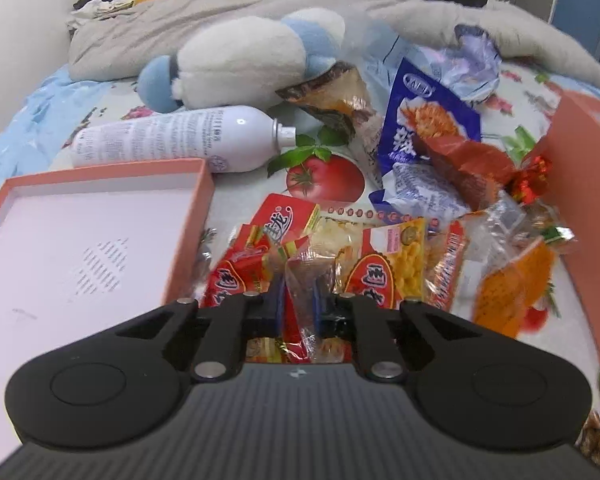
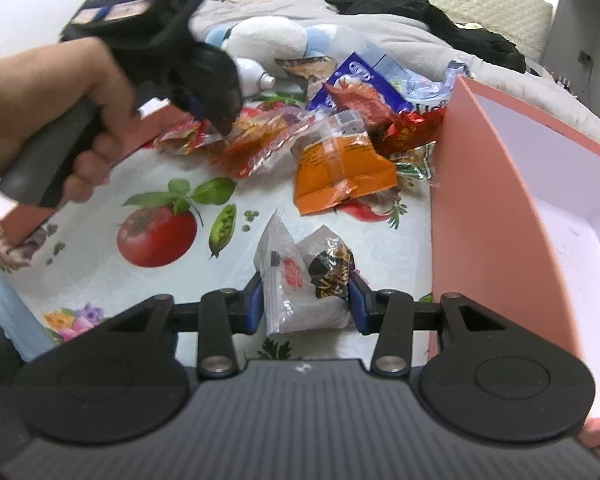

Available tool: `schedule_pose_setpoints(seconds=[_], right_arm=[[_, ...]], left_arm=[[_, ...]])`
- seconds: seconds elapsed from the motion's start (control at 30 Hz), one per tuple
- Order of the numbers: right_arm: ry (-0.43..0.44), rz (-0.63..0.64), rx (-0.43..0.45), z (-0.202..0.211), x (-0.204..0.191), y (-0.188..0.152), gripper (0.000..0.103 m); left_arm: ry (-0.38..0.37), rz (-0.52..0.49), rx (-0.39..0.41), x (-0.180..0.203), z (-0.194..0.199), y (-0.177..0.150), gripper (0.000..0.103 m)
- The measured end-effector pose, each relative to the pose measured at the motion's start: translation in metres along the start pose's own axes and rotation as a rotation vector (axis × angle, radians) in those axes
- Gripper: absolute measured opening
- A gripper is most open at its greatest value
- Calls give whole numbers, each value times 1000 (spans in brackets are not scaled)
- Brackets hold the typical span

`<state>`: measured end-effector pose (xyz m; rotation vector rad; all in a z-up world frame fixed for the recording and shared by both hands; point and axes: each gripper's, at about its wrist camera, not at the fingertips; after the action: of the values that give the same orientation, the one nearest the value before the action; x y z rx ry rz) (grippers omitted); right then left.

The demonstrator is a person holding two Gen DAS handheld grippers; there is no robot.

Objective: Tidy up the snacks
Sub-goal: 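Carry the red packet with the left tool while the right tool carries the clear bag over the deep box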

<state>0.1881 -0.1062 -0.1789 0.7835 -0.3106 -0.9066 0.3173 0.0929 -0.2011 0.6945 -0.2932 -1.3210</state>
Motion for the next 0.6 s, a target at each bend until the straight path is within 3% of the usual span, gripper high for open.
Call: schedule_pose_setpoints(seconds=[0.3,0.6], right_arm=[[54,-108,77,34,8,12,44],[75,-171,147,76,12,22,44]], left_arm=[[-53,129,89,-34,85,-23,14],[-152,250,147,-40,161,-60,14]])
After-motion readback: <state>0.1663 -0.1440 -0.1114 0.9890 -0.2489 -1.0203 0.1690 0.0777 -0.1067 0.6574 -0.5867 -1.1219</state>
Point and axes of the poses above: each gripper's, at about its wrist camera, not at the fingertips, and z roughly against the way its jaws point, x to its right, y to its top, and after that the axes turned 9 degrees about y, right-handed
